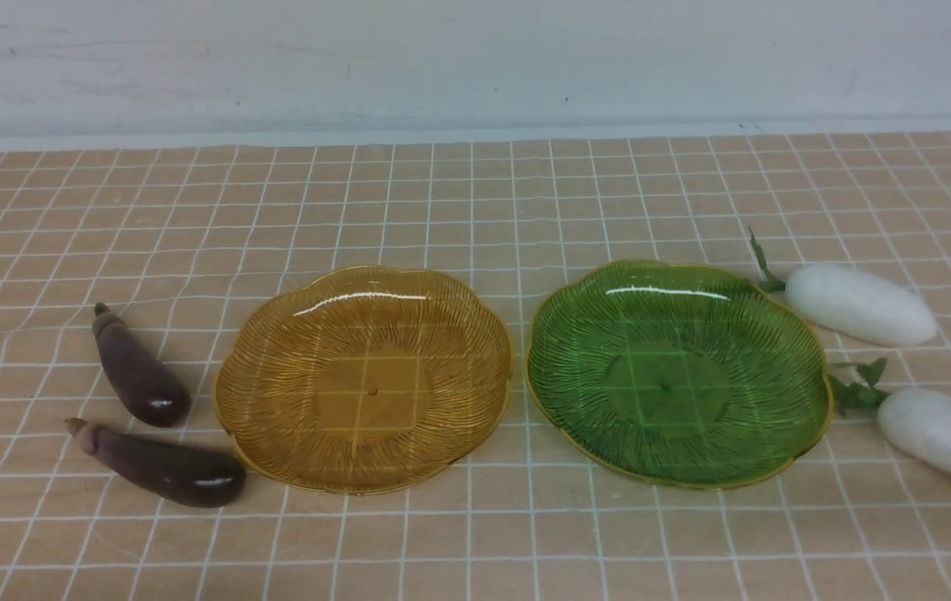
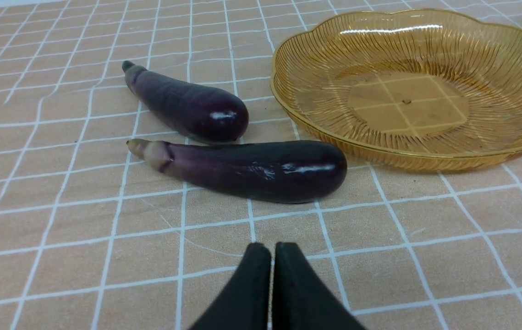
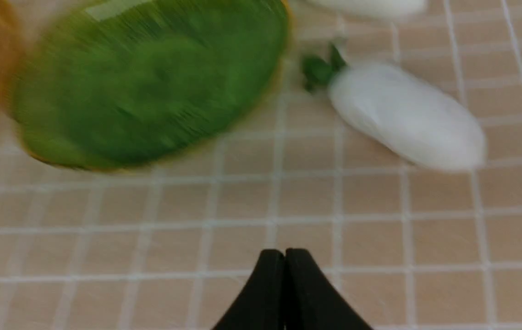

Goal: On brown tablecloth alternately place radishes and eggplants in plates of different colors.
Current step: 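Place the white radish on the plate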

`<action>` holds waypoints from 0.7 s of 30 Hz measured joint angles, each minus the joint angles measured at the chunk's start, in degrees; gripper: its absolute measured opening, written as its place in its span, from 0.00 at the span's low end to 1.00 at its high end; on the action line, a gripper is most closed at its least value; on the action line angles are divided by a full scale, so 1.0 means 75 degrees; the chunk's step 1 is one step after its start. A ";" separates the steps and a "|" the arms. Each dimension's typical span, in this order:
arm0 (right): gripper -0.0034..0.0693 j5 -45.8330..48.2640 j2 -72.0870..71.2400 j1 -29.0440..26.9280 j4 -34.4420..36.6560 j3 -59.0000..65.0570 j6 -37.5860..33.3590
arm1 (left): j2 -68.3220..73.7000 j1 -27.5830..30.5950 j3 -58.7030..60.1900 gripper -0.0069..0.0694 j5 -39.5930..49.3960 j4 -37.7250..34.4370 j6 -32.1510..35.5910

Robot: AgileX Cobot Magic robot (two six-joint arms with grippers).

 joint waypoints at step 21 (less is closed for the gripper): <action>0.96 -0.1167 0.6339 0.0000 -0.2156 -0.2522 -0.1628 | 0.0000 0.0000 0.0000 0.09 0.0000 0.0000 0.0000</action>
